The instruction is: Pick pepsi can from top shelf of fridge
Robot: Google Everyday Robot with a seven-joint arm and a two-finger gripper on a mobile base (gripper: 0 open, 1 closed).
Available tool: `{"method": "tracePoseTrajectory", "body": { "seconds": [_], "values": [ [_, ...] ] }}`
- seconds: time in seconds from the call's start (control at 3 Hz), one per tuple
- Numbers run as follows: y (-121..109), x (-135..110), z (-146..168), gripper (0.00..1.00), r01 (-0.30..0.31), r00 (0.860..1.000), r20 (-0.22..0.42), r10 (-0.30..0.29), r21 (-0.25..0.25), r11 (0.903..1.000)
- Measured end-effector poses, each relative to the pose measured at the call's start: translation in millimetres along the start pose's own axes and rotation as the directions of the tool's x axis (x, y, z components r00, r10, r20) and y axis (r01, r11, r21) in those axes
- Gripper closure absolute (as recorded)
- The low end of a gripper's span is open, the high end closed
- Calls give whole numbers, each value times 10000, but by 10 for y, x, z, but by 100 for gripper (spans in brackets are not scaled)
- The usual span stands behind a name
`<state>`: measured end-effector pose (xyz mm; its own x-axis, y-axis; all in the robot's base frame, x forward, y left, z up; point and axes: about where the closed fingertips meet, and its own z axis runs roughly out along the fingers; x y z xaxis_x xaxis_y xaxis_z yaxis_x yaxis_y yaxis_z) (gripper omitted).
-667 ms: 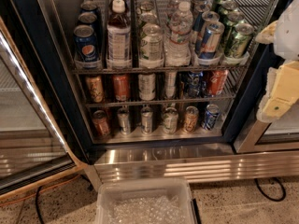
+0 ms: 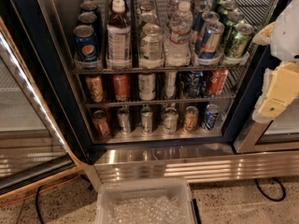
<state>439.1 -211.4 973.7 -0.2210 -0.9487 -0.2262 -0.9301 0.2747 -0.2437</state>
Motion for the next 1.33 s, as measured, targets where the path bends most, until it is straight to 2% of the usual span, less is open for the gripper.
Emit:
{"method": "tracePoseTrajectory", "body": {
  "seconds": [0.33,1.0,1.33],
  "values": [
    [97,-169,229,0,-382,9946,950,405,-254,9989],
    [308,-786,547,0,26,9602,2791,62,-314,9995],
    [308,-787,548,0,25,9602,2794,64,-314,9995]
  ]
}}
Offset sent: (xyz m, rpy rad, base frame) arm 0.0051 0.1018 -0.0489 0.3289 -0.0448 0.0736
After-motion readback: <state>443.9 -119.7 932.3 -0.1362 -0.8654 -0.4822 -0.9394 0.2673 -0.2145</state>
